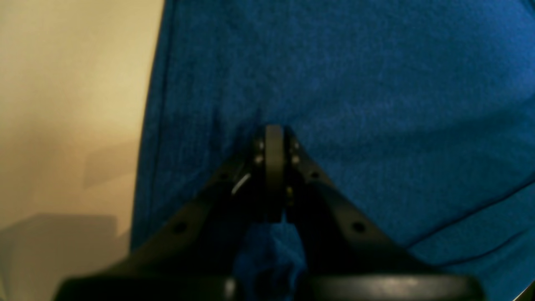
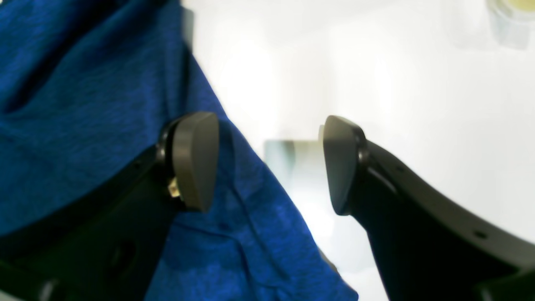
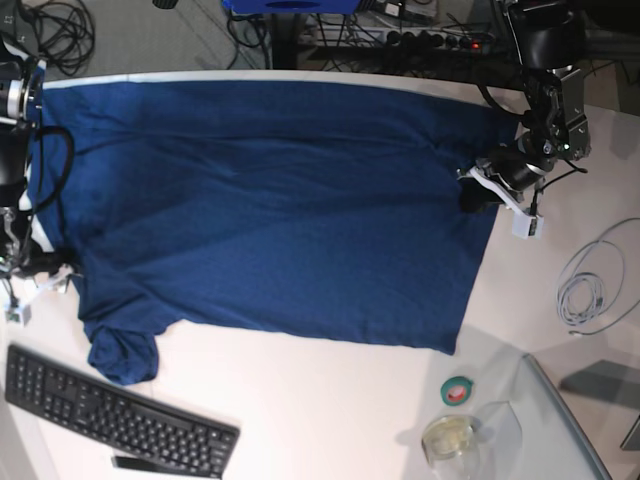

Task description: Layout the t-shirt on the table in an organized manner, then fold the t-shirt properly

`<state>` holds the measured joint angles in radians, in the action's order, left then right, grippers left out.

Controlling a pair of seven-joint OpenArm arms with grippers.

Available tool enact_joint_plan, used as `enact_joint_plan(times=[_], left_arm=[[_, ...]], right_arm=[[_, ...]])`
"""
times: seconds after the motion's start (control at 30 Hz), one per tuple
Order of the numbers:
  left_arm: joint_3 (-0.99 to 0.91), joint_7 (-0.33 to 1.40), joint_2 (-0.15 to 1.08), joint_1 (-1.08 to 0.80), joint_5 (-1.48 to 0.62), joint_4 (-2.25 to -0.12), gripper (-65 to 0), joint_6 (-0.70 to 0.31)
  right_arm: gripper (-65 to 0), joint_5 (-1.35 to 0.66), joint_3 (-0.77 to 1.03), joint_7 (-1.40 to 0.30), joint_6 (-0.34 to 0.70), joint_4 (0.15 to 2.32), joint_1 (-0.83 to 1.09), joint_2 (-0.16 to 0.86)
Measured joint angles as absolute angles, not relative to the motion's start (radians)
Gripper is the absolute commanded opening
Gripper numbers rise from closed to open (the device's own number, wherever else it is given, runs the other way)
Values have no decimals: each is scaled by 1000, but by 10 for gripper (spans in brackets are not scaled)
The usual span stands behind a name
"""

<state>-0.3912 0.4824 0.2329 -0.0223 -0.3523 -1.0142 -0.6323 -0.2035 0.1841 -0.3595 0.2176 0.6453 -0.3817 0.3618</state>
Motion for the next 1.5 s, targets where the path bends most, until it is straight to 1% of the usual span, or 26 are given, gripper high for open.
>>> enact_joint_plan(times=[0.13,0.23,0.37,0.43,0.53,0.7,0.83,0.9,1.0,1.1,1.23,1.3,1.5], left_arm=[[-391,482,233,-22,-353,-1014,-650,-632],[-391,482,233,-22,-353,-1014,-650,-632],[-391,482,233,-22,-353,-1014,-650,-632],[-391,482,233,-22,-353,-1014,-650,-632],[-391,482,233,-22,-353,-1014,-650,-632],[-391,482,233,-22,-353,-1014,-650,-632],[-392,483,233,-22,-353,-1014,-650,-632],[-392,485,233,-23,-352,-1016,-650,-632],[-392,485,233,-23,-352,-1016,-650,-632],[-392,486,232,-23,-351,-1016,-650,-632],[-392,486,233,-23,-352,-1016,-650,-632],[-392,486,233,-22,-352,-1016,-650,-632],[-392,486,233,-22,-352,-1016,-650,-630]], right_arm=[[-290,-205,183,-361,218,646,-362,343],[-290,-202,183,-361,249,646,-356,347],[-296,-204,183,-356,252,636,-372,346],[-356,-205,183,-344,252,607,-374,347],[-477,-210,184,-282,252,564,-368,349],[-648,-213,190,-277,263,542,-378,349],[-650,-206,192,-298,263,582,-366,347],[-650,-208,192,-324,263,667,-327,344],[-650,-204,192,-420,263,800,-276,343],[-650,-207,192,-477,262,937,-231,343],[-650,-212,222,-583,259,1057,-169,311],[-650,-212,269,-636,262,1101,-136,288],[-650,-205,297,-640,262,1138,-99,272]])
